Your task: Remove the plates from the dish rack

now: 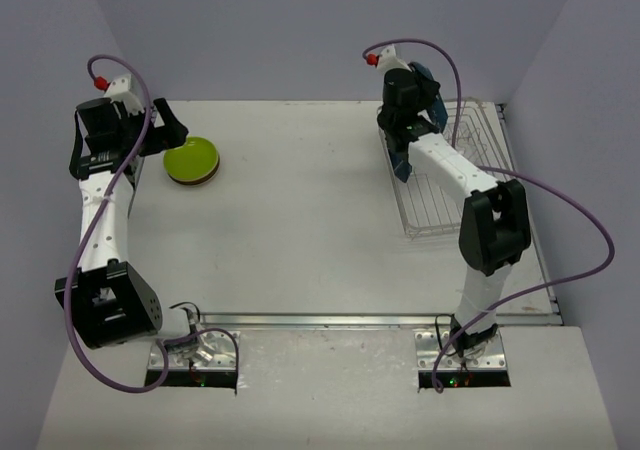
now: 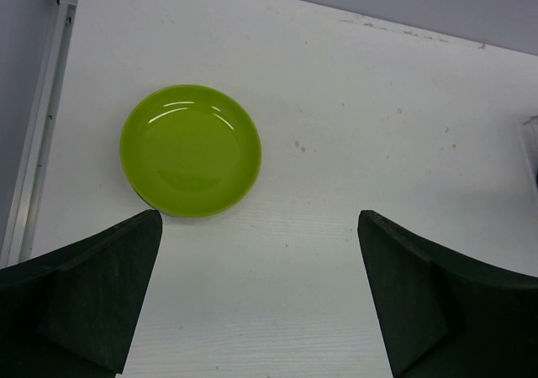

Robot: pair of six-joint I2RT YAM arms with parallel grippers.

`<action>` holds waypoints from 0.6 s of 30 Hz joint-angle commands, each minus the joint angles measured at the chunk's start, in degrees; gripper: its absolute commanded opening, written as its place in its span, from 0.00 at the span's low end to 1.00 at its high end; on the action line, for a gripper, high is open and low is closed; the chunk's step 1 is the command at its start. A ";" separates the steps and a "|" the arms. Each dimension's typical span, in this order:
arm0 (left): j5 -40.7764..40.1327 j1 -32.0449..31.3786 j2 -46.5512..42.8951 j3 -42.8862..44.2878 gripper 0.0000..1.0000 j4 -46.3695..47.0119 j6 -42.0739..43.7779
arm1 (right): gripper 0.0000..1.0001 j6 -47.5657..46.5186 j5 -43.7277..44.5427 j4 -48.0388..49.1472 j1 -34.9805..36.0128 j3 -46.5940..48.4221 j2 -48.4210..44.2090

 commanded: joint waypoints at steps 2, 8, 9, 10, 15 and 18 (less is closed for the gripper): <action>8.31 -0.32 -4.39 1.30 1.00 4.22 -2.32 | 0.00 2.43 0.33 -1.89 0.45 5.01 -7.37; 21.11 -2.89 -11.01 -3.30 1.00 11.60 -6.96 | 0.00 36.38 -16.20 -34.37 0.59 14.60 -12.40; 23.24 -3.79 -11.91 -4.72 1.00 13.53 -9.02 | 0.00 39.85 -19.03 -37.26 0.59 15.25 -12.59; 24.66 -5.32 -12.67 -6.09 1.00 15.22 -11.06 | 0.00 43.14 -22.47 -39.79 0.50 15.91 -13.14; 24.65 -15.51 -12.52 -8.58 1.00 16.71 -14.25 | 0.00 58.77 -40.03 -43.96 0.06 14.02 -17.11; 24.67 -20.66 -9.75 -9.20 0.99 17.62 -17.38 | 0.00 64.91 -46.39 -42.06 0.00 10.97 -18.76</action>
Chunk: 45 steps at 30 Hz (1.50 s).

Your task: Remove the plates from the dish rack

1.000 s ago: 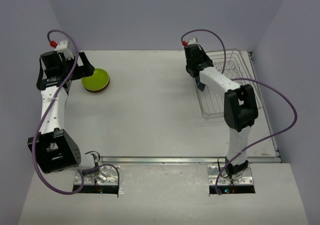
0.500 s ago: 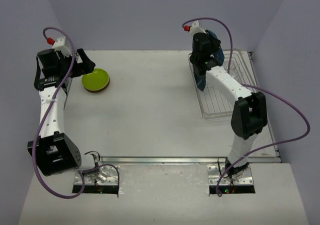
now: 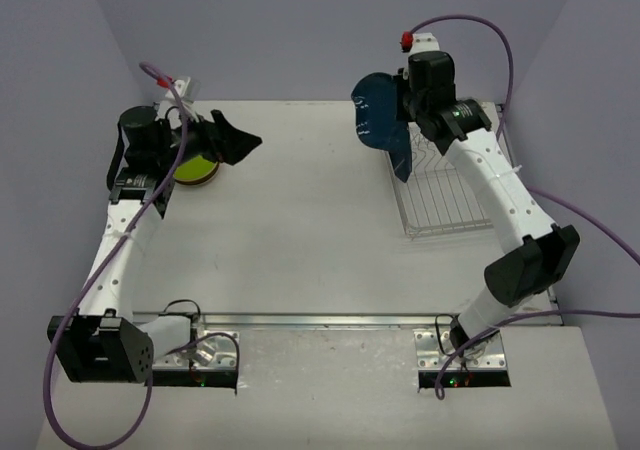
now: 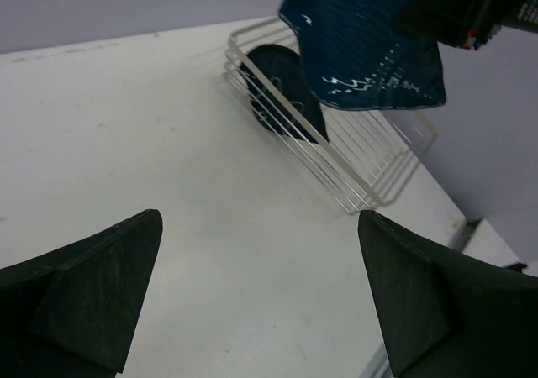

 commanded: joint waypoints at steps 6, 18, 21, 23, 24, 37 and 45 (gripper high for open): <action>3.14 -11.18 8.90 -3.23 0.85 11.25 -12.49 | 0.00 28.95 -18.36 8.13 0.05 -5.82 -5.30; 4.35 -16.86 23.00 0.45 0.68 18.87 -23.71 | 0.00 40.73 -23.67 4.65 0.13 -3.44 0.96; 5.34 -17.09 25.83 1.76 0.66 21.45 -26.79 | 0.00 41.77 -25.72 4.75 0.13 -3.70 1.34; 5.66 -17.48 26.97 2.57 0.62 21.59 -27.92 | 0.00 42.58 -27.54 5.05 0.13 -4.17 1.48; 5.97 -17.66 27.78 3.06 0.59 21.68 -28.15 | 0.00 42.98 -28.22 5.23 0.13 -4.44 1.48; 9.24 -17.64 29.93 1.12 0.00 26.65 -32.99 | 0.00 44.48 -37.34 10.55 0.57 -9.38 0.55; 7.02 -13.37 30.66 3.93 0.00 19.19 -23.72 | 0.44 41.71 -35.09 11.56 0.40 -12.84 0.51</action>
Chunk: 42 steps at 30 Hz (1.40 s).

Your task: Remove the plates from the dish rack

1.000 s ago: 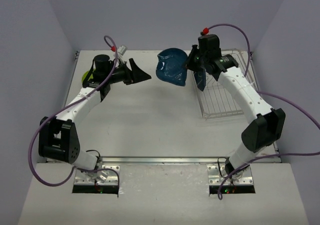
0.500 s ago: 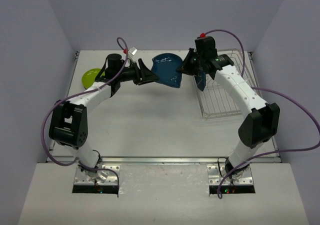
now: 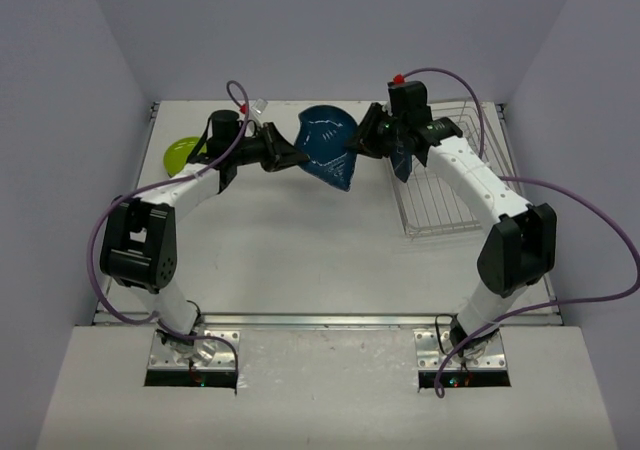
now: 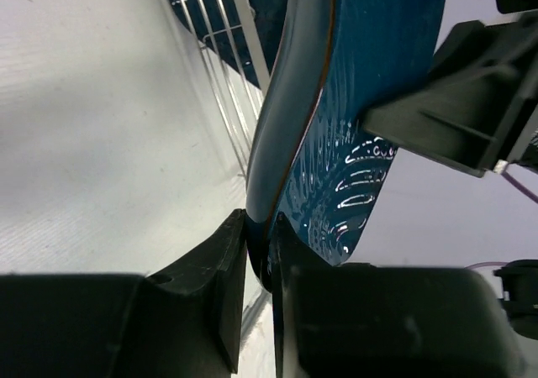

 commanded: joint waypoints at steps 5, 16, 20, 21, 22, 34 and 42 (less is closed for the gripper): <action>1.44 6.01 2.62 6.63 0.00 -4.70 12.84 | 0.83 -0.54 1.48 6.27 -0.42 -0.78 -3.07; -2.84 7.33 17.29 19.51 0.00 -20.10 22.09 | 0.86 -13.14 11.51 6.11 -3.72 -1.45 -6.11; -6.05 7.33 21.50 22.94 0.00 -23.12 24.68 | 0.84 -21.95 17.49 6.43 -3.72 -2.26 -7.46; -6.82 7.33 22.29 23.56 0.00 -23.53 25.06 | 0.84 -24.15 19.97 6.55 -3.72 -2.58 -7.54; -7.35 7.33 23.01 24.06 0.00 -23.81 25.37 | 0.84 -26.34 22.38 6.68 -3.75 -2.79 -7.61; -10.27 7.07 28.91 27.02 0.01 -26.77 26.29 | 0.84 -38.08 32.39 7.24 -3.89 -3.71 -5.65; -15.44 6.89 29.62 27.98 0.46 -29.56 27.78 | 0.82 -43.20 28.81 5.04 -4.07 0.22 -2.44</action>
